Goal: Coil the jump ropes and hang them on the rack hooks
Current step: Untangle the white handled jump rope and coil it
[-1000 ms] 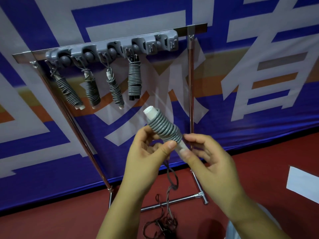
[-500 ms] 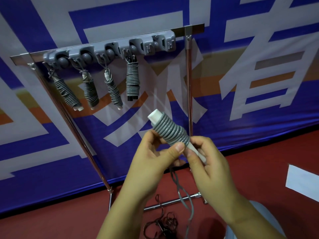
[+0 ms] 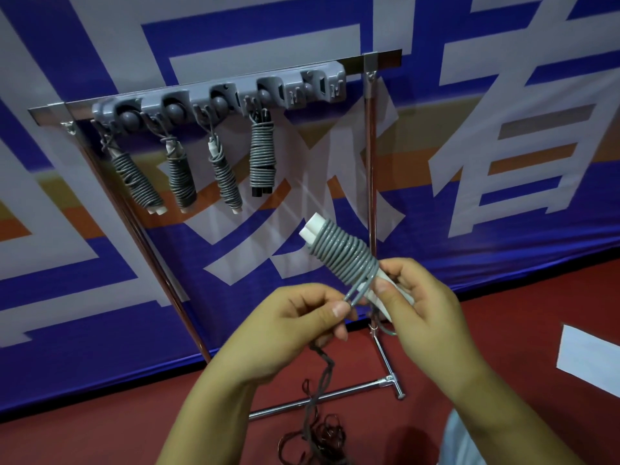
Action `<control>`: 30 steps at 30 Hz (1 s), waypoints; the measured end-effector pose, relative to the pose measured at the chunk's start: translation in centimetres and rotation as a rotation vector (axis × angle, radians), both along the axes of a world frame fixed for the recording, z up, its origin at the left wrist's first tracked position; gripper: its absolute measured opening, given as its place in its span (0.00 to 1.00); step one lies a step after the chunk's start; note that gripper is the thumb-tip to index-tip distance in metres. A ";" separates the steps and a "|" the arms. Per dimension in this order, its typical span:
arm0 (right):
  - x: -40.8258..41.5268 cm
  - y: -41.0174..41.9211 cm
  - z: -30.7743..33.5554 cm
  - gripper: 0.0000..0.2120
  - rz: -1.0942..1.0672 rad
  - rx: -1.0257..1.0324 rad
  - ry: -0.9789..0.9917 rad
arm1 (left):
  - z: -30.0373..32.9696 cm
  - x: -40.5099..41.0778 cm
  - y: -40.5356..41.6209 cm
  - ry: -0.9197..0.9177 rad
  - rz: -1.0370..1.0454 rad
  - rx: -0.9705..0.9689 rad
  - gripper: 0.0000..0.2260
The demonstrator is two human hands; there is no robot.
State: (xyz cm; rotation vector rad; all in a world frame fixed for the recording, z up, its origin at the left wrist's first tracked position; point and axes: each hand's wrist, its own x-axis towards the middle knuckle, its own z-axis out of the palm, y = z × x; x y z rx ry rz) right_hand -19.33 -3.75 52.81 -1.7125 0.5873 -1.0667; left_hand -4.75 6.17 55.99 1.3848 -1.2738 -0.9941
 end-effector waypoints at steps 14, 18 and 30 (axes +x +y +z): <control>-0.3 0.3 1.8 0.10 0.169 0.448 -0.222 | 0.4 -1.3 -0.7 -0.249 0.161 -0.165 0.11; -0.3 0.6 1.8 0.11 0.145 0.435 -0.230 | 0.0 -0.9 -1.0 -0.207 0.195 -0.105 0.11; -0.4 1.1 3.0 0.13 0.412 0.731 -0.220 | -0.9 -0.2 -1.5 0.211 0.093 -0.299 0.14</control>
